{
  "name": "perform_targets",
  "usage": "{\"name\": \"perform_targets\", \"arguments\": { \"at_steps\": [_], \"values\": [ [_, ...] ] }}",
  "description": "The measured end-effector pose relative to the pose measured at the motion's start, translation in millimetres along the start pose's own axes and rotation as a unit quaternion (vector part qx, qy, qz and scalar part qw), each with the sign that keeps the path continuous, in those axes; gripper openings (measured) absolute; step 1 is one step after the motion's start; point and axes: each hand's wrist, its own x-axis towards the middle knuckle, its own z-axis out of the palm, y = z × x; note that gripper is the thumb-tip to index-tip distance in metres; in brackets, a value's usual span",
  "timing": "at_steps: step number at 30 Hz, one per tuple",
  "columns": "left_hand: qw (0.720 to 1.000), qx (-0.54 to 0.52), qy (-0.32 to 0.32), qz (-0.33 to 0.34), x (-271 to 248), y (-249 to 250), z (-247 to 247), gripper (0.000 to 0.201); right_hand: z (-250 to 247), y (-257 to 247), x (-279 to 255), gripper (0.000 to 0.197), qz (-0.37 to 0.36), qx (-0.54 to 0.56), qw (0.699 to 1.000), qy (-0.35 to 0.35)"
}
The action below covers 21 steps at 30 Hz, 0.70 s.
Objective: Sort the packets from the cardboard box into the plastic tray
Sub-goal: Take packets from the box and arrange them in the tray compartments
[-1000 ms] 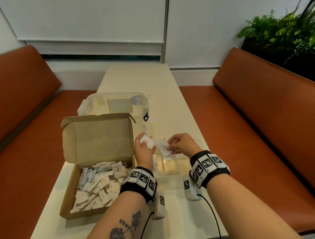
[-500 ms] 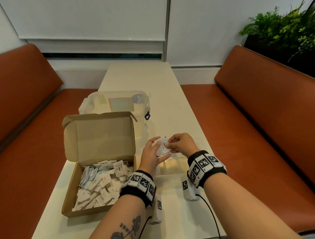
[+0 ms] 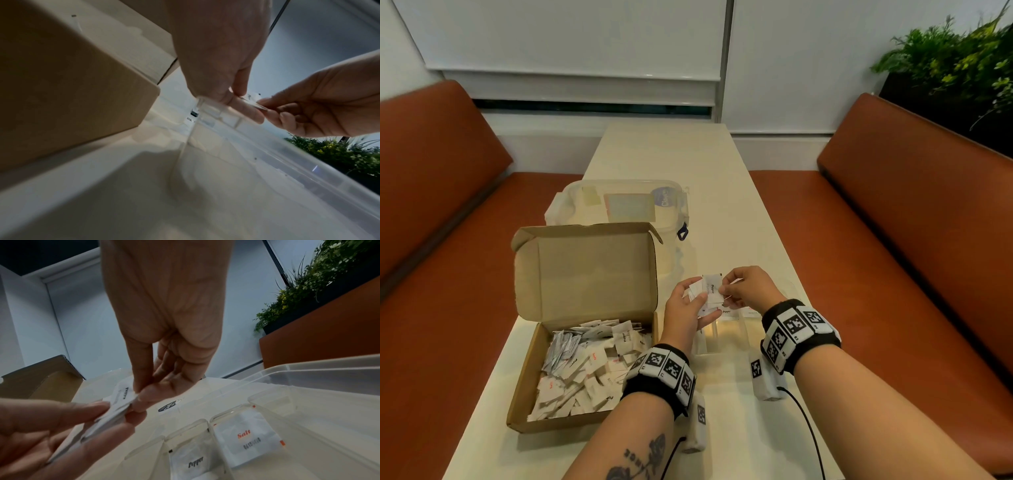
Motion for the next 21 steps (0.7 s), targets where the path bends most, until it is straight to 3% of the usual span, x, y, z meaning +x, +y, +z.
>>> {"name": "perform_targets", "arguments": {
  "at_steps": [4, 7, 11, 16, 21],
  "values": [
    [1.0, 0.004, 0.014, 0.023, 4, -2, -2, 0.028, 1, -1, 4, 0.008, -0.011, -0.008, 1.0, 0.019],
    [0.997, -0.002, 0.061, 0.051, 9, -5, -5, 0.029, -1, 3, 6, 0.007, -0.019, 0.002, 0.998, 0.056],
    [0.992, 0.023, 0.101, 0.073, 13, -9, -11, 0.029, -6, 10, 11, 0.009, -0.043, -0.15, 0.982, 0.105],
    [0.987, 0.081, 0.11, 0.084, 14, -13, -11, 0.026, 0, 12, 14, 0.019, -0.059, -0.372, 0.926, 0.038],
    [0.983, 0.127, 0.098, 0.086, 13, -10, -10, 0.027, 11, 5, 21, 0.026, -0.041, -0.472, 0.881, -0.018]
  ]
}}
